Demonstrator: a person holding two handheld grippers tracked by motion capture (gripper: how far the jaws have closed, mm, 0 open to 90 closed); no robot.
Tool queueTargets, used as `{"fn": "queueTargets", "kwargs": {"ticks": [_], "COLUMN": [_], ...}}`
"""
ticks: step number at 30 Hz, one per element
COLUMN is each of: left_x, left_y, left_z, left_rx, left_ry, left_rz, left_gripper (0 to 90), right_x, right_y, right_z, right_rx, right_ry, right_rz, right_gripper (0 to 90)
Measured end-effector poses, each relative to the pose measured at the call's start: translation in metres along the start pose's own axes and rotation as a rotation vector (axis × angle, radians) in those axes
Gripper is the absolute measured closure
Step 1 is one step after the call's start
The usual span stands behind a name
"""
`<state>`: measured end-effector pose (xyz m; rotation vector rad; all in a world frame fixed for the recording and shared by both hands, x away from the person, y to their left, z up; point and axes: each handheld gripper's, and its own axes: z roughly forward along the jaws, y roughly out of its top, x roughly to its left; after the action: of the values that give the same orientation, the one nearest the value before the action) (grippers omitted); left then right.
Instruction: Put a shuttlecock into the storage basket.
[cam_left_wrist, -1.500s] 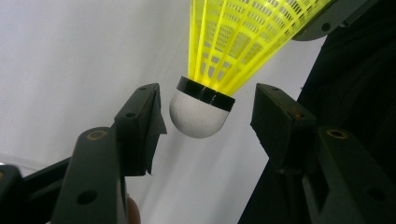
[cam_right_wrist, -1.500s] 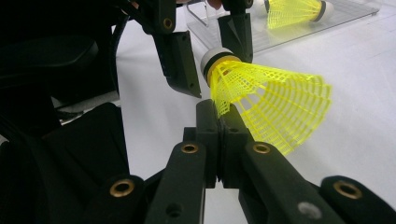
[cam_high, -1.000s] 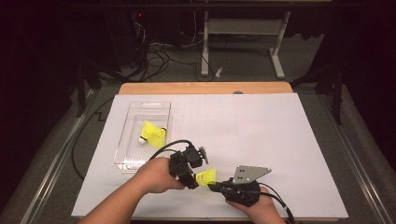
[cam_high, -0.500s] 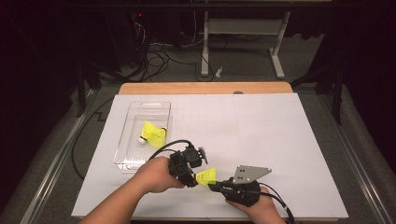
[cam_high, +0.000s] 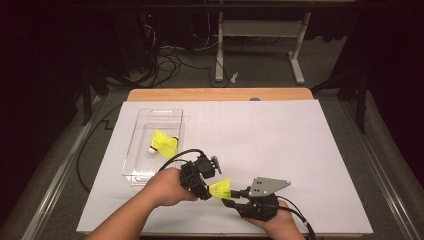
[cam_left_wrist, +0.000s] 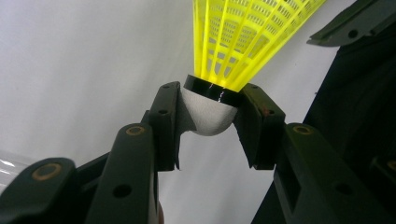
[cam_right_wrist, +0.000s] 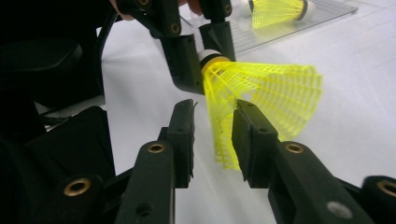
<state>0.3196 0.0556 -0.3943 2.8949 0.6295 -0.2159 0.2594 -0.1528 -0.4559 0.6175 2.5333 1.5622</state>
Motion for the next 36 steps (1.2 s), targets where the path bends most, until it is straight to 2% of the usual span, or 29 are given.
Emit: {"fn": "queueTargets", "kwargs": {"ticks": [2,8,13,22,30,36], "left_x": [0.001,0.000,0.003,0.007,0.012,0.015], "left_y": [-0.001,-0.001,-0.003,-0.007,-0.010,-0.012], "left_z": [0.000,0.001,-0.002,0.000,-0.002,-0.003], "left_rx": [-0.014,-0.014,-0.027,-0.031,-0.032,-0.044], "left_ry": [0.006,0.003,0.009,0.015,0.031,0.033], "left_rz": [-0.019,-0.016,-0.042,-0.063,-0.090,-0.113], "left_gripper": [62.2,62.2,62.2,62.1,62.1,62.1], "right_x": [0.000,-0.001,-0.003,-0.009,-0.016,-0.022], "right_y": [0.000,-0.001,-0.003,-0.006,-0.010,-0.013], "right_z": [0.000,-0.001,-0.005,-0.013,-0.019,-0.026], "right_rx": [-0.002,-0.001,-0.009,-0.018,-0.033,-0.050], "right_ry": [-0.004,-0.016,-0.029,-0.071,-0.129,-0.192], "right_rz": [0.004,0.002,0.013,0.034,0.049,0.057], "right_gripper": [69.5,67.7,66.7,62.9,55.5,44.2]}}
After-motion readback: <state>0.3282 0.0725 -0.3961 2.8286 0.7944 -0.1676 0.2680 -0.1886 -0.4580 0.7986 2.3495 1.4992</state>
